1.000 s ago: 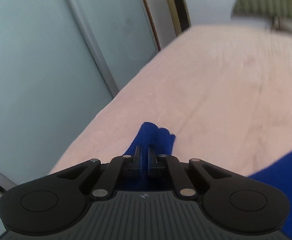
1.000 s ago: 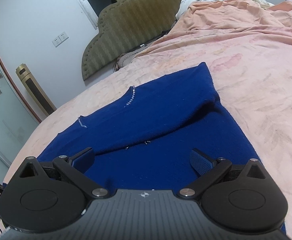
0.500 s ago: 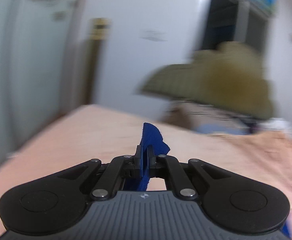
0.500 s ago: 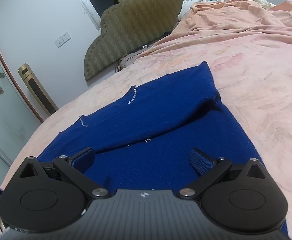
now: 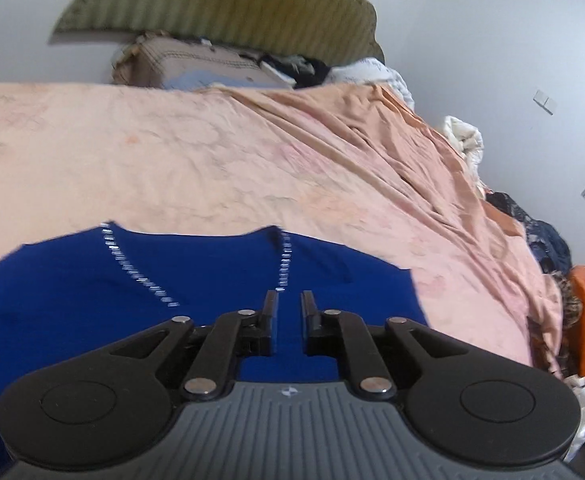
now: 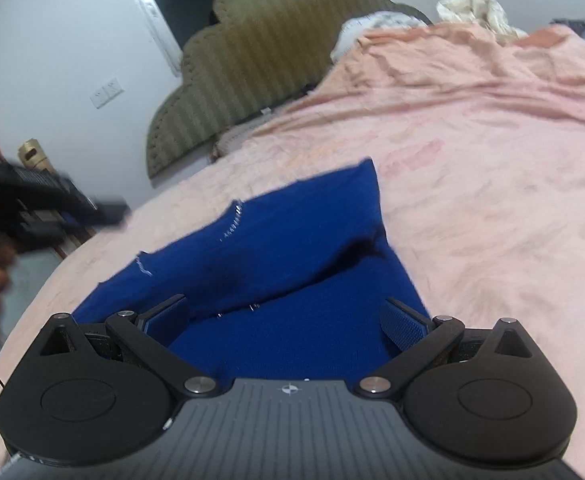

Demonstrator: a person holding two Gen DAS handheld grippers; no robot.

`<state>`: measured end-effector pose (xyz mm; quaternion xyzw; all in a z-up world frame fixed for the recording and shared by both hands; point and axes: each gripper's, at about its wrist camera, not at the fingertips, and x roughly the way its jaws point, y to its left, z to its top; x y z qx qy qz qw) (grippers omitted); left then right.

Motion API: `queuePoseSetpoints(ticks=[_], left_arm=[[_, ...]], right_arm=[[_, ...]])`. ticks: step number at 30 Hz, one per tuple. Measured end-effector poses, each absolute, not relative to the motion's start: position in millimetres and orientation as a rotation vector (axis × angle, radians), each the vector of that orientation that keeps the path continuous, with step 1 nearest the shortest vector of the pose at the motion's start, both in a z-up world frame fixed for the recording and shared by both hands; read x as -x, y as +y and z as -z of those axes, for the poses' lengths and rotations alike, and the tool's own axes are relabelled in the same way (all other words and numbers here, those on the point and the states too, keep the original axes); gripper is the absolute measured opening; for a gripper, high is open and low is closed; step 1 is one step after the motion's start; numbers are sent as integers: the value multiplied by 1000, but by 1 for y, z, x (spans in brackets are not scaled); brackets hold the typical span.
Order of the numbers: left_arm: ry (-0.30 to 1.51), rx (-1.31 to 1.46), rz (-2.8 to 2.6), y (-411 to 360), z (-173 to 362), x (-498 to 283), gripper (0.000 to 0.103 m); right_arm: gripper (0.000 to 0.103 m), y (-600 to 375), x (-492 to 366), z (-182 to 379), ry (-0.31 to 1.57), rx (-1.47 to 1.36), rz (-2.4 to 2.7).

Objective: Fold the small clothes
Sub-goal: 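Lower the sleeve onto the sweater body and open the left gripper, then pinch and straighten the folded sleeve edge with the right gripper, then release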

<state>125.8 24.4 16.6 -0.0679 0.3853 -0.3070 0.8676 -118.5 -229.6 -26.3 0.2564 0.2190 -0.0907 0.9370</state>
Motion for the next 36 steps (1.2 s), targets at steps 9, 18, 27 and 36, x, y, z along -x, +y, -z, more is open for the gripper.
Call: queuePoseSetpoints(ticks=[9,18,27,36], left_arm=[[583,15,310,53,-63,-43,84],[627,12,130,111,-40,-32,84],[625,138,41,143,-54,-53,84],[709,-61,120,80,-23,-82,84]], right_arm=[[102,-271,47,21,420,-778,-100],[39,-258,-31,43,632,-674,-125],[8,-252,-38,3,589,-408,-11],[11,-297,-26,-12,624,-238,210]])
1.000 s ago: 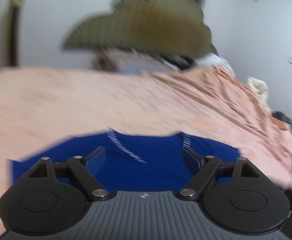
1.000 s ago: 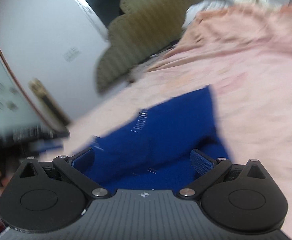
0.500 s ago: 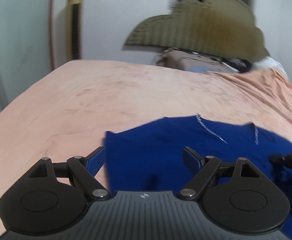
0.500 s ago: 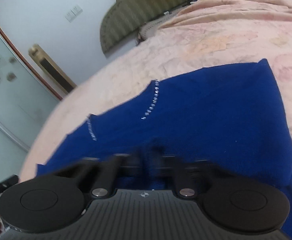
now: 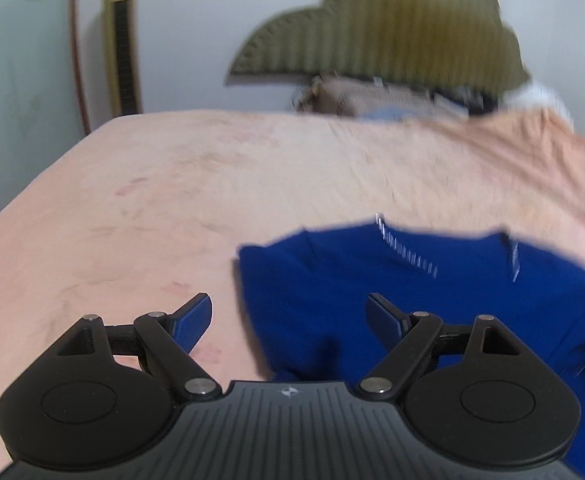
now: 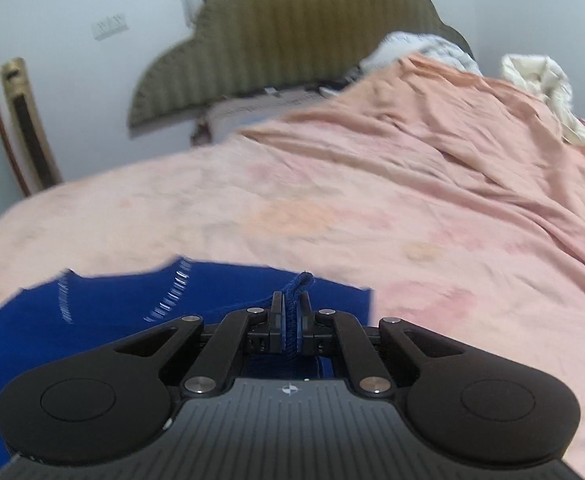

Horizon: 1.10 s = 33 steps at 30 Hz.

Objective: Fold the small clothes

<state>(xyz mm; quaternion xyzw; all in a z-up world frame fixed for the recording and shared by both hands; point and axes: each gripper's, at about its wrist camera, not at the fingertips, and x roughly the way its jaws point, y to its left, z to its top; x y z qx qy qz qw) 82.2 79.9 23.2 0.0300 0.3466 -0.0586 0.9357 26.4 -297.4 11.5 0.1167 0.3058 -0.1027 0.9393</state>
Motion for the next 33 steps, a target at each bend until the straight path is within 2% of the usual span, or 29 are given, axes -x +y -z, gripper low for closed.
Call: queuePoseSetpoints(ticks=[2,4,7,10,11,13,16,17,18,20,25,27,33], left_arm=[[734,-154,101,64,-6,-89,84],[738,-236,59,54,8,-91,84],[742,-266,30,50,22,-94,88],[747,-237,18,53,17,-92,88],[745,-230,7,54,13,-88,88],[730,-202,-2,56,3,-76,88],[726,-114,24,53,-2,-50,88],[729,-95,45,48,-1,-42,88],[736,-86,67,41,2,-34,88],[739,-83,95,25,9,-21,88],[716,-193,101,-2,32,-3,90],[663,-209,71,-3,38,5,97],[673,-162,40,0,39,4,103]], right_arm=[[20,-301,-30,-1,681,-226,215],[28,-300,-26,0,663,-198,282],[33,-287,-11,-7,575,-166,293],[49,-272,-21,-2,609,-152,131],[57,-270,-28,5,651,-145,115],[58,-272,-42,23,751,-136,172],[59,-268,-23,19,679,-164,269],[66,-261,-11,13,634,-177,243],[82,-252,1,9,596,-187,209],[103,-233,29,8,526,-173,127],[102,-196,36,36,602,61,42],[103,-196,31,46,645,71,-3],[103,-193,33,45,650,33,-95]])
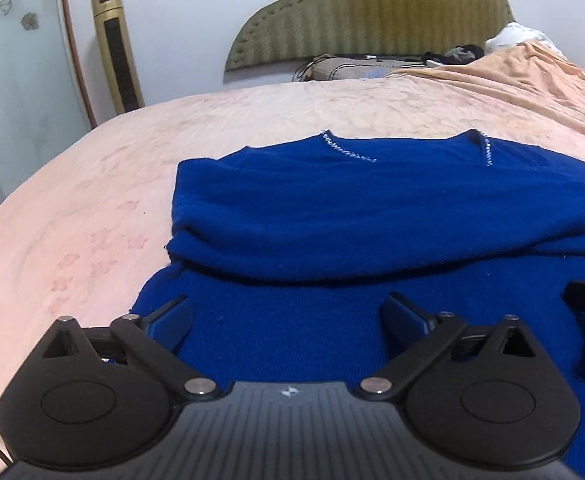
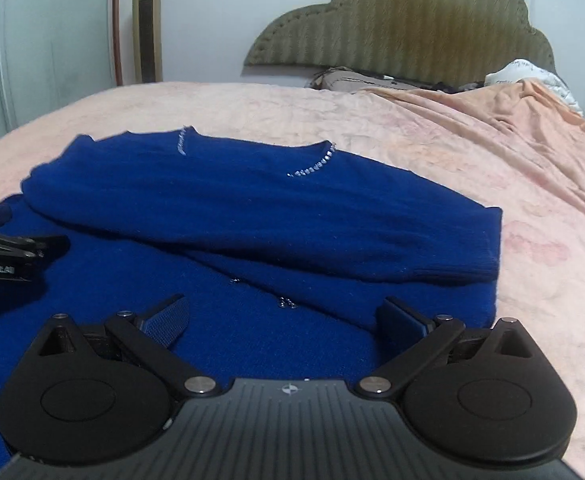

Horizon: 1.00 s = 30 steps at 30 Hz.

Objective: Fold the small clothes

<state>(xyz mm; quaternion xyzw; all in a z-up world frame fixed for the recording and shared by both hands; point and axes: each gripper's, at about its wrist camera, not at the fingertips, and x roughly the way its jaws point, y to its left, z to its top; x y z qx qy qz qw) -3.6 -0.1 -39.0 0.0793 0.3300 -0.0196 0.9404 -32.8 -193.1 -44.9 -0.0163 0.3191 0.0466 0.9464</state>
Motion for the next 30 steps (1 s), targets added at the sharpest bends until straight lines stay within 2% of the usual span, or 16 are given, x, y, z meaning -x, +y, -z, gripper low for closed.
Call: queuePoseSetpoints(ticks=[30], left_arm=[[671,-84,81,11,38,2,103]], right_arm=[[102,-222,39,43,604,-123,-180]])
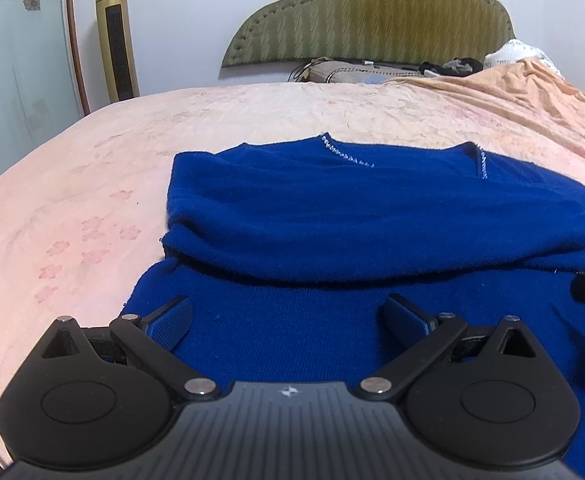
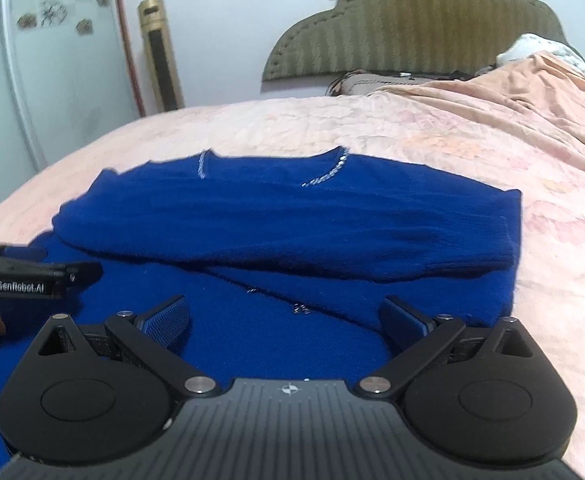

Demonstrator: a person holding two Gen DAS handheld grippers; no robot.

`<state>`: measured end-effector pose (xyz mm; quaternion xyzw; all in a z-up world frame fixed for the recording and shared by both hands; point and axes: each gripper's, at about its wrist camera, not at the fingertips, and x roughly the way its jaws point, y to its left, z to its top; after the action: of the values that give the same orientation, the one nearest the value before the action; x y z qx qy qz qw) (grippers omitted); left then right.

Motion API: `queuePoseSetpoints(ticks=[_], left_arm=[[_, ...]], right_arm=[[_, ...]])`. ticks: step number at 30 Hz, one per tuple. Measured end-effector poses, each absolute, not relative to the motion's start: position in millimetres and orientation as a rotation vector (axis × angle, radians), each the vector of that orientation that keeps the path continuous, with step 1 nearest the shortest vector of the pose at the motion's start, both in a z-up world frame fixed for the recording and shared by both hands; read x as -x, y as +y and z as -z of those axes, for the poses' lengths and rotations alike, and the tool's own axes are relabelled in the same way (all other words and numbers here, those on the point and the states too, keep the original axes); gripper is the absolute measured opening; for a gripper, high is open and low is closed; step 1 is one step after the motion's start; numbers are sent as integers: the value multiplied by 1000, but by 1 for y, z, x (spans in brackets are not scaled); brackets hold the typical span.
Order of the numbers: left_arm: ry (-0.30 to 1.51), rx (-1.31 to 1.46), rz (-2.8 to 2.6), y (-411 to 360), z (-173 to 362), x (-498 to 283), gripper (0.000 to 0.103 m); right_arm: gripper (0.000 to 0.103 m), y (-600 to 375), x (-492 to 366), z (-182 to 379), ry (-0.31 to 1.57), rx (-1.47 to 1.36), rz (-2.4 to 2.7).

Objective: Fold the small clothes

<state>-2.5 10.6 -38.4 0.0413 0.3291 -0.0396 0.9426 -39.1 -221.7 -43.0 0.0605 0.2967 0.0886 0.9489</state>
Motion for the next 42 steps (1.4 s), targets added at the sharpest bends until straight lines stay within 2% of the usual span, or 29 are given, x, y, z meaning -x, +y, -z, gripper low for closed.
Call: queuePoseSetpoints(ticks=[6,15,19,21,25,29,31,35,38,42], left_arm=[[675,-60,91,15,38,2,103],[716,-106,100,9,38,-4,103],[773,-92,145,21,15,20,103],[725,-56,157,40,3,47,103],[739,-56,104,81,2,77,103],[691,-86,44,105,3,99,103],[665,-73,40,105,4,110,103],[769,-61,183,86,23,115,102],[704,-204,159,67,24,123,103],[732,-158,130,74,25,119,103]], right_arm=[[102,-243,41,44,571,-275,-160],[103,-220,33,44,627,-125,-115],[103,-206,31,41,680,3,-99],[103,-201,48,29,684,35,-49],[103,-196,105,7,591,81,-116],[103,-200,138,19,633,89,-26],[103,-207,147,29,666,-14,-28],[103,-207,161,33,616,-141,-61],[103,-198,160,30,584,-116,-76],[103,-180,153,33,603,9,-62]])
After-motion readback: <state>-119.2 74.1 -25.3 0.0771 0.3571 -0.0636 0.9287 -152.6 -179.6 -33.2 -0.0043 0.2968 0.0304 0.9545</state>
